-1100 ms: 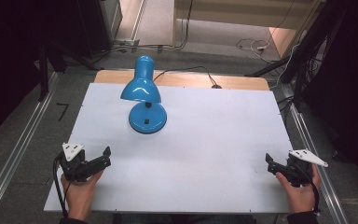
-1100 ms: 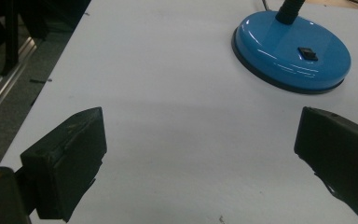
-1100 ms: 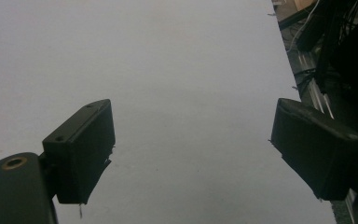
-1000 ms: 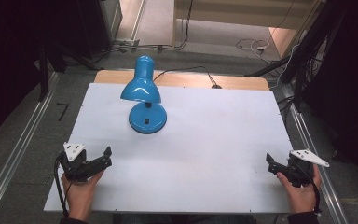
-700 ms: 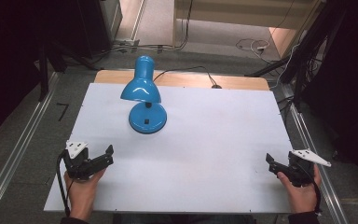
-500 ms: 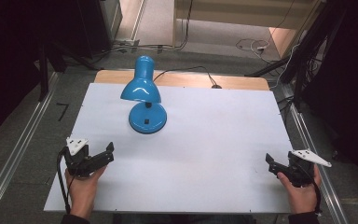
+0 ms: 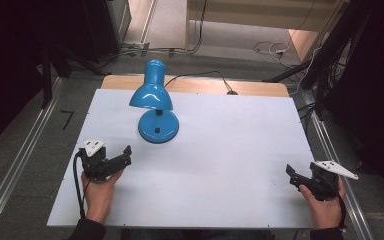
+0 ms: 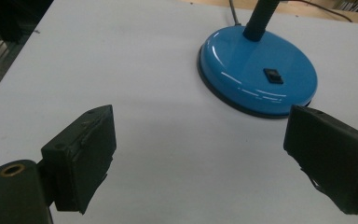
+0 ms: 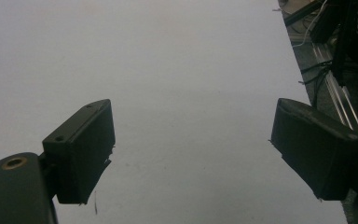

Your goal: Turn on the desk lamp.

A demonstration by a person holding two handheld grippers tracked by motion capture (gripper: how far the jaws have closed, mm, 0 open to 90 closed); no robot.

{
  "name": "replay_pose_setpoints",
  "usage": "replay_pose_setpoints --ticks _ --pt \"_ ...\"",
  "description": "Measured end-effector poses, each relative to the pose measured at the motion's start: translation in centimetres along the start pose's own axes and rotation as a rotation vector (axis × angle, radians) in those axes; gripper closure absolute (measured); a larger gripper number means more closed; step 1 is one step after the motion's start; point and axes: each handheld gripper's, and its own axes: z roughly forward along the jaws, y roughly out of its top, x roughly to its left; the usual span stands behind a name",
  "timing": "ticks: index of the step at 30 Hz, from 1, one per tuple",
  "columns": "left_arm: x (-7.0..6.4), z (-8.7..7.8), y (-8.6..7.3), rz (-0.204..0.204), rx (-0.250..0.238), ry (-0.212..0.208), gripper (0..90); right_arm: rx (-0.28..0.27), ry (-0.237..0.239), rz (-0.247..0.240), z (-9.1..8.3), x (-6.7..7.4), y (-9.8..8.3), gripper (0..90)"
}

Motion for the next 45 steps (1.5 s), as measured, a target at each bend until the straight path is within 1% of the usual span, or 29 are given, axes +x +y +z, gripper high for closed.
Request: replay_pose_setpoints --ticks 1,4,9,10,18,27,40,42,45 --pt "-0.3 0.2 0.2 0.002 -0.001 -0.008 9.8 0.000 0.000 0.000 0.0 0.0 0.0 12.2" --pt "-0.5 0.6 0.4 0.002 -0.002 -0.012 9.9 0.000 0.003 0.001 0.0 -0.1 0.0 12.2" --pt "-0.6 1.0 0.5 0.003 0.004 -0.017 11.3 0.005 0.005 0.007 0.0 -0.1 0.0 12.2" --pt "-0.6 1.1 0.5 -0.004 0.006 -0.022 11.5 0.006 0.006 0.006 0.1 -0.2 0.0 12.2" --pt "-1.0 1.8 0.8 0.010 0.008 -0.017 13.0 0.008 0.008 0.003 0.1 -0.2 0.0 12.2" --pt "-1.5 2.4 1.0 0.025 0.010 -0.024 14.5 0.014 0.007 0.012 0.1 -0.2 0.0 12.2" --pt "-2.0 3.3 1.3 0.025 0.008 -0.031 16.4 0.015 0.011 0.014 0.2 -0.3 -0.1 12.2" --pt "-2.0 3.6 1.4 0.018 0.010 -0.035 16.5 0.018 0.011 0.017 0.2 -0.3 -0.1 12.2" --pt "-2.1 4.0 1.5 0.018 0.012 -0.033 16.6 0.014 0.013 0.018 0.2 -0.4 0.0 12.2"
